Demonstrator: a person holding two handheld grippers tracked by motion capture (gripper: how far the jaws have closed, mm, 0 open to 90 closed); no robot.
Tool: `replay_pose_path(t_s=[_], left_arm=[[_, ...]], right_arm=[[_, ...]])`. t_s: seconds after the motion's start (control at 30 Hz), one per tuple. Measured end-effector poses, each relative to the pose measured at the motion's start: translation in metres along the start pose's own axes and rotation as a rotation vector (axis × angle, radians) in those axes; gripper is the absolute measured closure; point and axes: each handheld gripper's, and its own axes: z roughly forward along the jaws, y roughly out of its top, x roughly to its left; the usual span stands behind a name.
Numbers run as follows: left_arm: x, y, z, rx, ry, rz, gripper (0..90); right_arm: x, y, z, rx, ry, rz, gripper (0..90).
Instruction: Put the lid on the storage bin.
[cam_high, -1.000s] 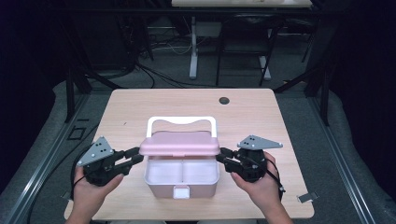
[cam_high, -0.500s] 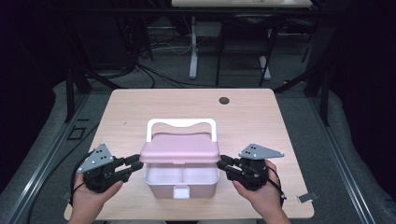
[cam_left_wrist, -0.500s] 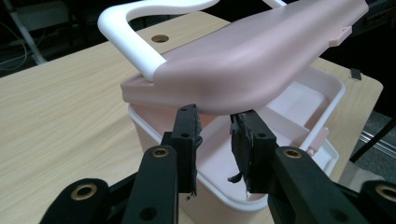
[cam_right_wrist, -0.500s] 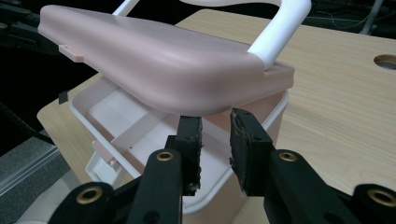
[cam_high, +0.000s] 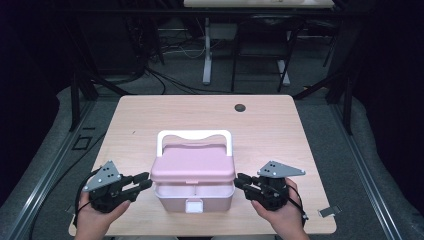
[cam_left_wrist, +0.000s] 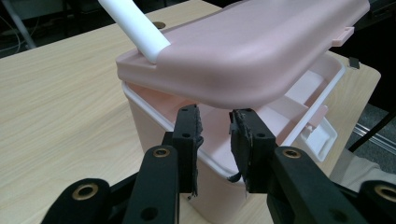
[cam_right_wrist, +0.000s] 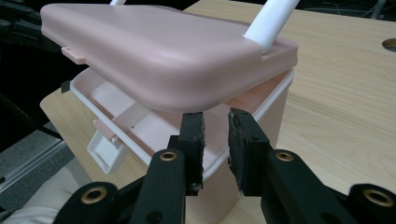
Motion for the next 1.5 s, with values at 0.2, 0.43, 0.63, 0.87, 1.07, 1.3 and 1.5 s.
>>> replay_pose_path(t_s=[0.2, 0.43, 0.63, 0.87, 1.07, 1.3, 1.5], left_arm=[[0.000, -0.006, 0.001, 0.011, -0.010, -0.004, 73.1], [0.000, -0.010, 0.002, 0.021, -0.015, 0.000, 75.4], [0.004, -0.016, 0.002, 0.033, -0.009, -0.014, 77.6], [0.006, -0.016, 0.000, 0.030, -0.016, -0.022, 78.1], [0.010, -0.018, 0.001, 0.034, -0.014, -0.035, 74.8], [0.020, -0.022, 0.000, 0.027, 0.027, -0.068, 68.0], [0.032, -0.026, -0.001, 0.019, 0.065, -0.094, 64.3]], right_arm=[[-0.002, -0.005, -0.001, 0.010, 0.010, 0.009, 77.4], [-0.004, -0.010, -0.002, 0.015, 0.018, 0.016, 80.2], [-0.007, -0.012, -0.001, 0.016, 0.027, 0.027, 80.7], [-0.006, -0.013, -0.001, 0.027, 0.027, 0.022, 80.7], [-0.010, -0.014, 0.001, 0.023, 0.012, 0.029, 79.2], [-0.017, -0.016, 0.003, 0.023, -0.024, 0.045, 76.1], [-0.026, -0.019, 0.007, 0.019, -0.058, 0.063, 73.6]])
